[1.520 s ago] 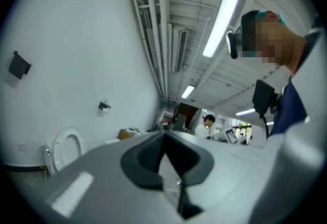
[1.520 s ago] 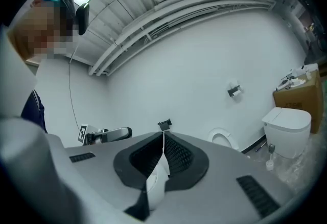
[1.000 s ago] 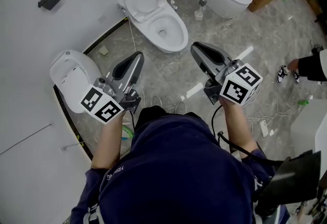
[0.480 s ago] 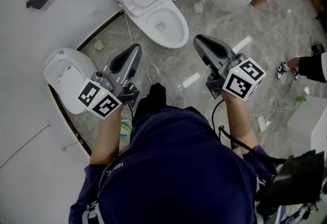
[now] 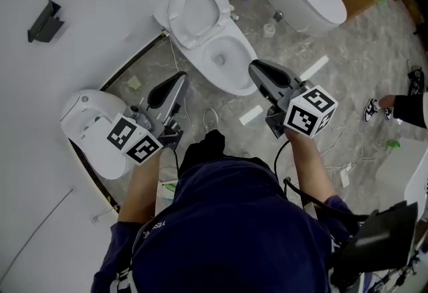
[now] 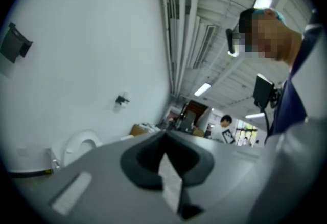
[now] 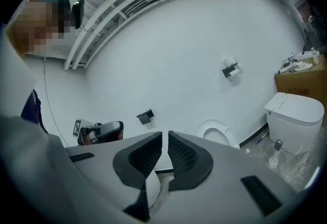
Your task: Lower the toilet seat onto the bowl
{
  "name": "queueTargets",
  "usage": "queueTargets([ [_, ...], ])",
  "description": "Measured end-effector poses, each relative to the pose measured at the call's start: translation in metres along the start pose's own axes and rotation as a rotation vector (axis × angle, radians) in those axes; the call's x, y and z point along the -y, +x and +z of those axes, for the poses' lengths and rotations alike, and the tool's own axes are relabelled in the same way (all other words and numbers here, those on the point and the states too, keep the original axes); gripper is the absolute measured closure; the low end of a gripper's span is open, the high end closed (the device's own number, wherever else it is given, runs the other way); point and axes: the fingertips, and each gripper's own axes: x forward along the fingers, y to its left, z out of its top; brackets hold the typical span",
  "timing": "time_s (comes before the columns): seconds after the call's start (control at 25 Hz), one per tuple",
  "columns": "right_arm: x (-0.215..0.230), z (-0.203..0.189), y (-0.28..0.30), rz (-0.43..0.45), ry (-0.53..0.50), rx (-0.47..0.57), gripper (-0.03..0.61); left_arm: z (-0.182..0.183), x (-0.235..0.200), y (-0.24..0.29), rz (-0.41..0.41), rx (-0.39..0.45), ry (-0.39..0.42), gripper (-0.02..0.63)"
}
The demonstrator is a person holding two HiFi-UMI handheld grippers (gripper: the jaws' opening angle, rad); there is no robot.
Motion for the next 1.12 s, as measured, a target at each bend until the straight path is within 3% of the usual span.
queueTargets([
  [0.32, 0.048, 0.010, 0.118, -0.037, 0.036, -0.071, 0.568, 0.018, -0.102, 0.006, 0.021, -0.025, -0.041, 0.615],
  [0.56, 0.085, 0.011, 0.184, -0.061, 0.041, -0.113, 0.568, 0.014, -0.150, 0.008, 0.053, -0.044, -0.058, 0.615],
  [0.64, 0.095, 0.010, 0.204, -0.058, 0.029, -0.130, 0.563, 0.013, -0.162, 0.007, 0.072, -0.052, -0.061, 0.615],
  [0.72, 0.106, 0.007, 0.221, -0.055, 0.029, -0.148, 0.502, 0.010, -0.172, 0.007, 0.092, -0.059, -0.067, 0.615],
  [1.12, 0.168, 0.002, 0.321, -0.019, 0.177, -0.168, 0.500, -0.007, -0.189, -0.008, 0.251, -0.063, -0.124, 0.615],
])
